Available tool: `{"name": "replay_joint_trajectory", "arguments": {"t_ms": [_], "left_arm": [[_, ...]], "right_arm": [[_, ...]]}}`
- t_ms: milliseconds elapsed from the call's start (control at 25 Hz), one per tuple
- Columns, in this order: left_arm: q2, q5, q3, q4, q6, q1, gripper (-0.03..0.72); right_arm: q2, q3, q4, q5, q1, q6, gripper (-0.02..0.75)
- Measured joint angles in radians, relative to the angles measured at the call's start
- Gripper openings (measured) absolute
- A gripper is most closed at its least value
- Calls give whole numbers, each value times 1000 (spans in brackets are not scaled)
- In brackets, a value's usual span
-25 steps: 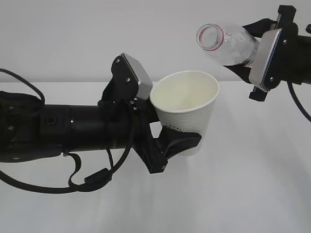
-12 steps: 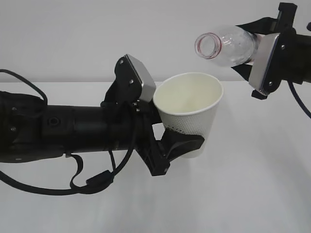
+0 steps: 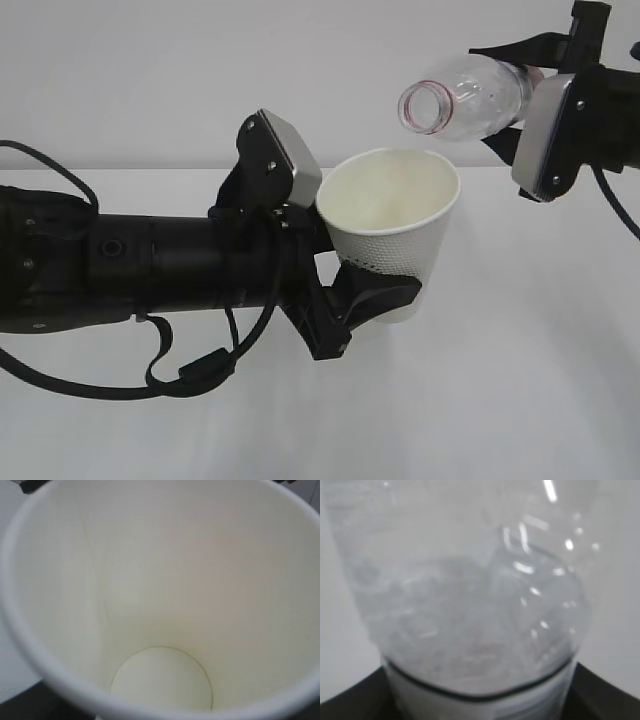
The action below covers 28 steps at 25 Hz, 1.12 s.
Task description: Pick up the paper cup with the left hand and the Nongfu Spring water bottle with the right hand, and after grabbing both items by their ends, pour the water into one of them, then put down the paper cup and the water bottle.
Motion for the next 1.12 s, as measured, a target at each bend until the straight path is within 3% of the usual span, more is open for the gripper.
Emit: {"name": "replay_joint_trajectory", "arguments": {"t_ms": [1120], "left_arm": [[1,-13,0,2,0,0,516]], "right_arm": [[0,0,29,-38,0,-180,468]]}}
